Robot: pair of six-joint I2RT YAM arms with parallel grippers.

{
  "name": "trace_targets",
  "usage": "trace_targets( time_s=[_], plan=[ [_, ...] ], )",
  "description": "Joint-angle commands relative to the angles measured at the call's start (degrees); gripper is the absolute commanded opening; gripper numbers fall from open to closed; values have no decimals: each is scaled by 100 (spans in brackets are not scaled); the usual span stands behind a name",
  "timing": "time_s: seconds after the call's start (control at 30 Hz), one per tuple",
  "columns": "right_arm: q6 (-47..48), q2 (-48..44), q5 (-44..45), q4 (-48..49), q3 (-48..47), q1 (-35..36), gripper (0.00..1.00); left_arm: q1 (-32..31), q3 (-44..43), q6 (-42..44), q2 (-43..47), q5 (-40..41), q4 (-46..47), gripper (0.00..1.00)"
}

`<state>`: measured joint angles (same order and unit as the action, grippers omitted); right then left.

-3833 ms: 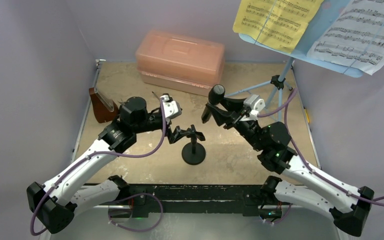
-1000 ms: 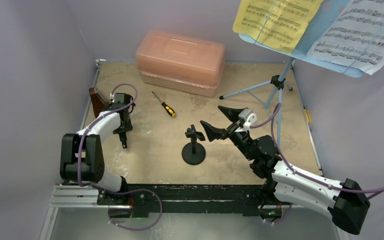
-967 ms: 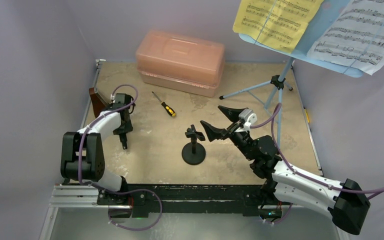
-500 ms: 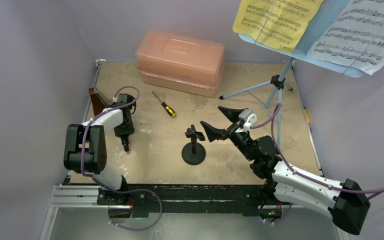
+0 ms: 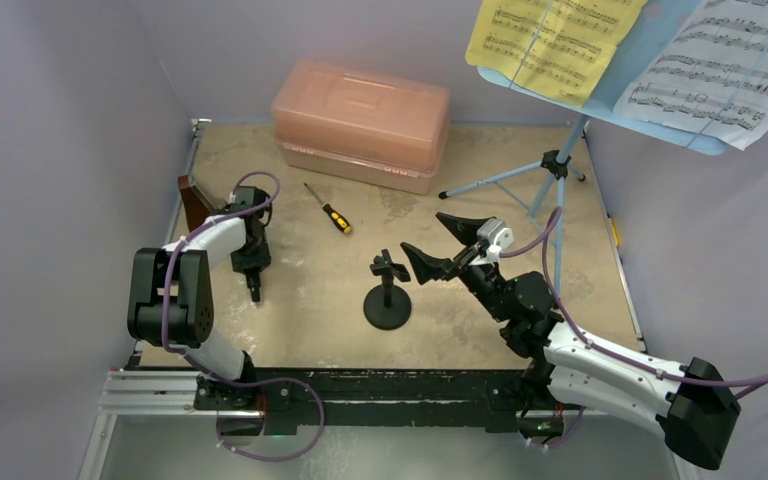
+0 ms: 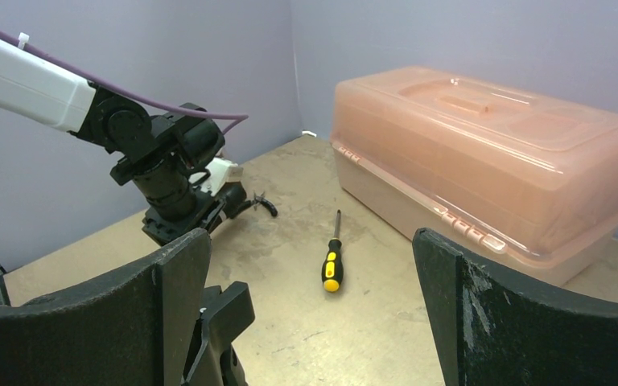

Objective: Pack up the instrument practice props
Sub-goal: Place the microphone at the center of the board.

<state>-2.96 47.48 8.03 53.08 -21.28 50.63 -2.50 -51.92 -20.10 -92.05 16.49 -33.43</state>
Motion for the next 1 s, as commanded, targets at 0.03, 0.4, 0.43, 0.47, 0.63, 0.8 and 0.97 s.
trace_targets(
  time_s=[0.03, 0.4, 0.43, 0.47, 0.63, 0.8, 0.97],
  plan=[
    [58, -15, 127, 282, -8, 17, 98, -98, -111, 189, -110, -415, 104, 26],
    [76, -21, 143, 287, 1, 11, 98, -116, -201, 270, -15, -203, 78, 35],
    [76, -22, 146, 290, 9, 16, 98, -112, -211, 296, -15, -199, 83, 36],
    [76, -23, 150, 296, 9, 10, 98, -110, -225, 318, -15, -207, 83, 37],
    [76, -15, 150, 299, 10, 16, 98, -115, -282, 450, -29, -234, 78, 42],
    [87, 11, 157, 299, 1, 15, 98, -110, -290, 514, 62, -276, 124, 44],
    [102, 8, 180, 310, 3, 17, 98, -115, -310, 548, 502, -317, 210, 44]
  ],
)
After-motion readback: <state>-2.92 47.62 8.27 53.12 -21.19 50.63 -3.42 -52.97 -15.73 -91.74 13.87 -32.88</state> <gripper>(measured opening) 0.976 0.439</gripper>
